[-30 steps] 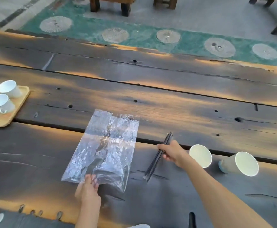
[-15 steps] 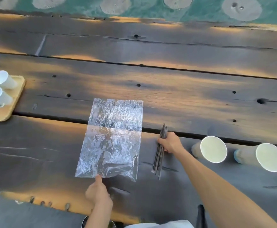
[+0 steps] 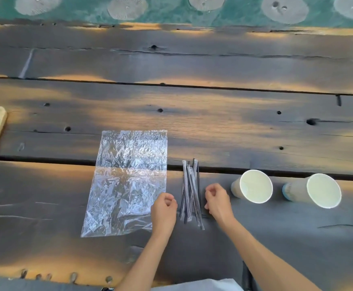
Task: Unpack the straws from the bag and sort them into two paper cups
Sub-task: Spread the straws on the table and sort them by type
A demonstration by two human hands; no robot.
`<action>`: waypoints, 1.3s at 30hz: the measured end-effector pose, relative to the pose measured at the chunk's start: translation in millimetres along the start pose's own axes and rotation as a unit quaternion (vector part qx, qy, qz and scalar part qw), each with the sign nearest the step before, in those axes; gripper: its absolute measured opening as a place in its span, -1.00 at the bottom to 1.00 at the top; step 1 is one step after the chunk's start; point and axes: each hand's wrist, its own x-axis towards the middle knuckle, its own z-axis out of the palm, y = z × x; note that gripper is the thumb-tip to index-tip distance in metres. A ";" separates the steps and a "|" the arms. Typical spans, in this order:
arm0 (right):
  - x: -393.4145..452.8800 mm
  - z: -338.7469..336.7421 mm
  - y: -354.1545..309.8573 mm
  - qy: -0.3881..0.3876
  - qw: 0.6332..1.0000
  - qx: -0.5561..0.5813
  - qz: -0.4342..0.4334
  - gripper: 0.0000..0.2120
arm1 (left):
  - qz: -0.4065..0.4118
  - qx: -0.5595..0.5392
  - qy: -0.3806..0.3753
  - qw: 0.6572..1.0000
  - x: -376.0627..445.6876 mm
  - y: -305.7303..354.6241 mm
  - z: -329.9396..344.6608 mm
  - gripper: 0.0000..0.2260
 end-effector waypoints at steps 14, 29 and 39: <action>15.5 4.3 9.7 -0.009 0.995 -0.096 0.007 -0.82 | 0.035 0.267 0.019 0.963 26.0 8.1 36.6 -0.84; 25.5 14.1 -3.1 -0.008 0.983 -0.181 -0.010 -0.84 | 0.096 0.301 -0.016 0.949 19.4 15.7 44.5 -0.85; 26.7 11.3 -4.5 -0.027 0.976 -0.217 0.018 -0.86 | 0.027 0.263 -0.067 0.962 21.4 17.1 31.9 -0.75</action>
